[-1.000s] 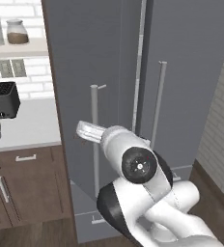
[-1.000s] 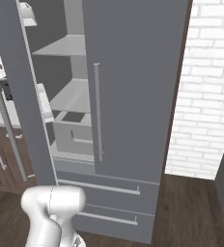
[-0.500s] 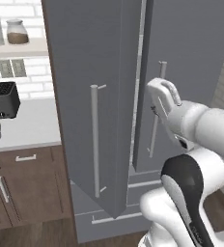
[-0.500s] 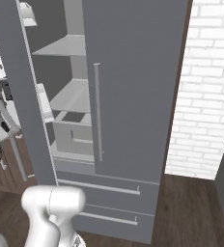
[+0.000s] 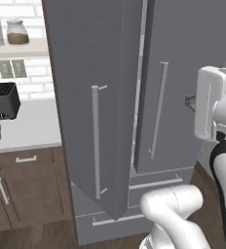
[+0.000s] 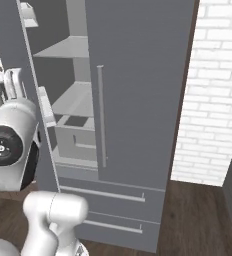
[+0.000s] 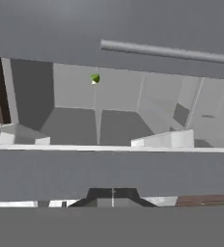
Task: Grab a lemon wedge from the fridge and one ice cube from the ice bowl, and put them in the glass of lemonade.
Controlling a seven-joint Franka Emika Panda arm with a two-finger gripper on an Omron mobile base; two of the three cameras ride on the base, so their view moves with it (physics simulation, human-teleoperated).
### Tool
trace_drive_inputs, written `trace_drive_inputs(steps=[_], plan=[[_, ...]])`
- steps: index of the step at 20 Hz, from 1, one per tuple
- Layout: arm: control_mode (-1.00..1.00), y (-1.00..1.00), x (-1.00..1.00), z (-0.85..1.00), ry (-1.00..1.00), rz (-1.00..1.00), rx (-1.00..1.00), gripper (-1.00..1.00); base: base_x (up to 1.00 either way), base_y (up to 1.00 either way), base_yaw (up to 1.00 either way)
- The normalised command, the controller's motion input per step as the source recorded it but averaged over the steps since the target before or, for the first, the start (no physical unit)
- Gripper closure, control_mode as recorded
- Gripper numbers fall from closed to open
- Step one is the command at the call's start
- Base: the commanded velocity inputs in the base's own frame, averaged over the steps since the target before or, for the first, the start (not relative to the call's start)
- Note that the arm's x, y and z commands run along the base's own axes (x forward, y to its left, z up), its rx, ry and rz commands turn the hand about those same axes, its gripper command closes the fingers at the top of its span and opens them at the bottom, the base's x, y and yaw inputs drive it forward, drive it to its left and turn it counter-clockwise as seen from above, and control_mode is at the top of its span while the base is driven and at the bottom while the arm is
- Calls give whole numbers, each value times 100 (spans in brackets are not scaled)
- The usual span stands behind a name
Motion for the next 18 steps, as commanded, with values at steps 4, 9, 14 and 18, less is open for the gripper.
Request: trace_drive_inputs(steps=[4, 9, 14, 18], plan=[[-100, -3, 45, -7, 3, 6, 20, -100, 0, 0, 0], [-100, 0, 70, -15, 12, 6, 17, -100, 0, 0, 0], [-100, 21, 87, -16, 16, 2, 4, -100, 0, 0, 0], [-100, 39, 99, -20, 11, 10, -7, -100, 0, 0, 0]])
